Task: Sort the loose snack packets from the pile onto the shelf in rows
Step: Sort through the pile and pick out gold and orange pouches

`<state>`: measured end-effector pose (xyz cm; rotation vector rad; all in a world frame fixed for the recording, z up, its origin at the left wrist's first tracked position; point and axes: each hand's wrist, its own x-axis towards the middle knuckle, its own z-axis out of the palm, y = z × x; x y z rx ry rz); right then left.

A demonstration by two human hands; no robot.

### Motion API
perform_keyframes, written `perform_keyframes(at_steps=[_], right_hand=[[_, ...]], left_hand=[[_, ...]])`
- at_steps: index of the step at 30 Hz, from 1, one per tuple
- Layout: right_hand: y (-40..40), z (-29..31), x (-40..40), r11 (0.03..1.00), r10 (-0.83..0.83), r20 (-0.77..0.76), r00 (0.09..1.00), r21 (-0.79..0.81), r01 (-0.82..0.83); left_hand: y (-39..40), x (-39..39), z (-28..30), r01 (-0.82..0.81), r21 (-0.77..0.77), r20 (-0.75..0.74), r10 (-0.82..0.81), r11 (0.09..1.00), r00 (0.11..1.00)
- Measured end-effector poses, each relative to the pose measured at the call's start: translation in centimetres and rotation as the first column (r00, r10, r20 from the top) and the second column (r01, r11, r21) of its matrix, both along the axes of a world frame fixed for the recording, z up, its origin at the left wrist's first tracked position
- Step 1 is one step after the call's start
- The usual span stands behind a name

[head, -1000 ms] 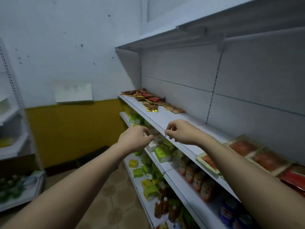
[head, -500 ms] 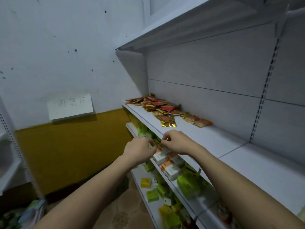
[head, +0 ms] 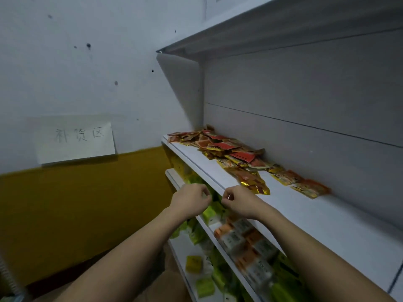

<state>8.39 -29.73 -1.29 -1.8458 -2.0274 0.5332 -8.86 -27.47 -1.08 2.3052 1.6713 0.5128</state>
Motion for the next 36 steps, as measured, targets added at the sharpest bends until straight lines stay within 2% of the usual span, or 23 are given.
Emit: perform_keyframes(at_steps=[6, 11, 14, 19, 24, 28, 30, 34, 36], right_hand=[[9.5, -2.1, -3.9, 0.994, -0.104, 0.003, 0.995, -0.026, 0.104], [14.4, -3.1, -5.4, 0.979, -0.197, -0.121, 0.973, 0.033, 0.202], [16.5, -3.2, -3.8, 0.957, -0.279, -0.159, 0.947, 0.042, 0.289], [20.3, -2.8, 2.9, 0.814, -0.519, -0.289, 0.804, 0.119, 0.568], [24.8, -3.9, 10.2, 0.637, -0.713, -0.264, 0.649, 0.142, 0.758], [28.1, -4.9, 13.2, 0.573, -0.787, -0.208, 0.580, 0.101, 0.814], [29.6, -5.4, 14.0, 0.583, -0.788, -0.168, 0.593, 0.109, 0.805], [31.9, -7.2, 15.2, 0.674, -0.723, -0.072, 0.687, 0.142, 0.725], [32.6, -7.7, 16.1, 0.683, -0.722, -0.025, 0.691, 0.125, 0.719]], left_hand=[[10.6, -3.2, -3.0, 0.125, -0.045, 0.056, -0.123, 0.991, 0.991], [18.0, -4.8, -4.4, 0.187, -0.068, 0.065, -0.183, 0.980, 0.981], [21.7, -3.5, -5.1, 0.251, -0.107, 0.092, -0.242, 0.962, 0.966], [26.5, -0.1, -5.8, 0.356, -0.063, 0.133, -0.345, 0.932, 0.929], [31.1, 3.6, -6.4, 0.393, 0.027, 0.155, -0.392, 0.919, 0.907], [34.6, 7.4, -7.5, 0.478, 0.161, 0.143, -0.499, 0.864, 0.855], [36.2, 9.8, -8.3, 0.515, 0.247, 0.134, -0.555, 0.821, 0.821], [37.8, 14.3, -9.9, 0.504, 0.480, 0.148, -0.632, 0.719, 0.761], [38.4, 16.1, -10.6, 0.523, 0.530, 0.126, -0.672, 0.667, 0.729]])
